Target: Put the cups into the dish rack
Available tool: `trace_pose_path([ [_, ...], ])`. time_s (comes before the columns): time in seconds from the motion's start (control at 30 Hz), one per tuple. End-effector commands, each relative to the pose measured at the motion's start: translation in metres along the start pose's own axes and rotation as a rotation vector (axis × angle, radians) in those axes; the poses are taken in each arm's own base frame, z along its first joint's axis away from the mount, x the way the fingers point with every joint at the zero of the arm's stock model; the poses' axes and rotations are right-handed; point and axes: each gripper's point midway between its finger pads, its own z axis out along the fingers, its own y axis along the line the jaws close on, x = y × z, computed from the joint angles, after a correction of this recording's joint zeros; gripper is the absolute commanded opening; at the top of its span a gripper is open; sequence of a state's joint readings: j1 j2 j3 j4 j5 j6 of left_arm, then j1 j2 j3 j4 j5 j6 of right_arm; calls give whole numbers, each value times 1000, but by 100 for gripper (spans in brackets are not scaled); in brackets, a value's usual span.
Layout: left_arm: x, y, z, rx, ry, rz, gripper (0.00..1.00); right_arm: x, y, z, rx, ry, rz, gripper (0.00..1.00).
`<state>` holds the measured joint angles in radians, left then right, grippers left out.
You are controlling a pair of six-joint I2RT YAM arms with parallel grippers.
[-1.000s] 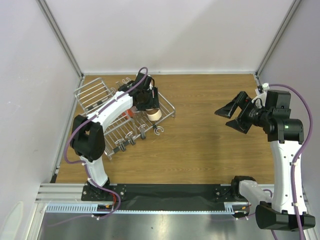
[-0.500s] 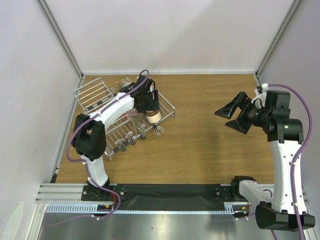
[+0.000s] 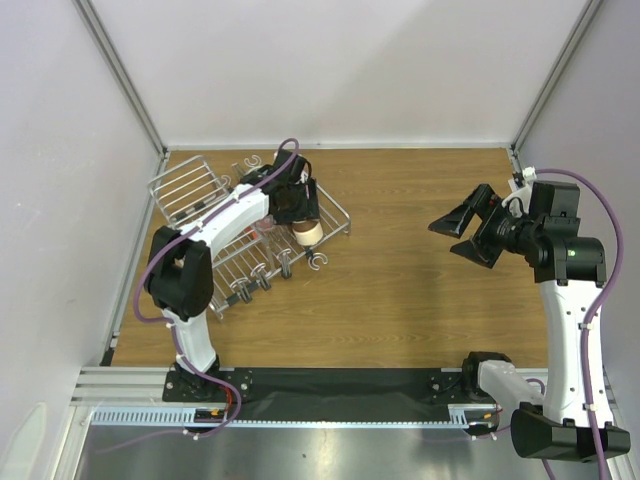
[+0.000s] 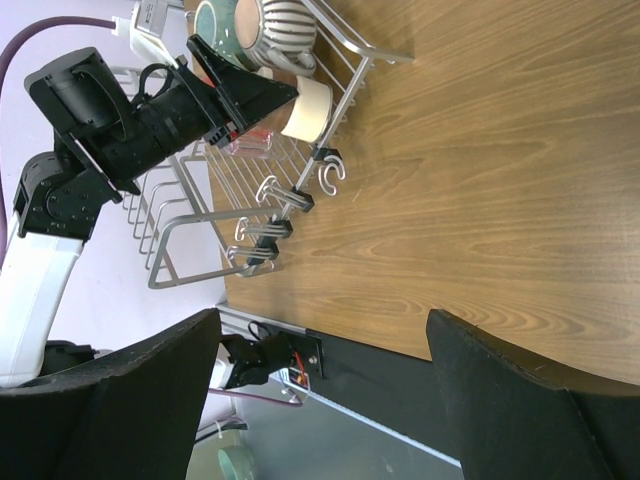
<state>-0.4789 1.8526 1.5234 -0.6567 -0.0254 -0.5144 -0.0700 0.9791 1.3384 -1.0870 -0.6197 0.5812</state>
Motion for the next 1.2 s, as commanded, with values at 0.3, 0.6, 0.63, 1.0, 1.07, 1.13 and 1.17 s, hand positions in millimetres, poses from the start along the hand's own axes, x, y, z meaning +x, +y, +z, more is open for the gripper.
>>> trace_pose_path([
  [0.3,-23,8,20,-38,-127,-134,0,1,5,1,-38,17,-11,91],
  [0.6,-11,17,23,-83,-82,-86,0,2,2,3,-36,21,2,91],
  [0.63,-9,20,24,-98,-79,-81,0,2,2,3,-37,19,2,91],
  [1.0,8,28,20,-135,-44,-51,38,4,4,5,-62,21,17,91],
  [1.07,8,26,19,-125,-52,-51,50,5,5,3,-66,18,14,90],
  [1.13,8,22,18,-105,-47,-49,60,5,5,3,-68,18,14,90],
  [1.17,7,21,18,-98,-46,-46,61,5,6,2,-69,17,14,90],
])
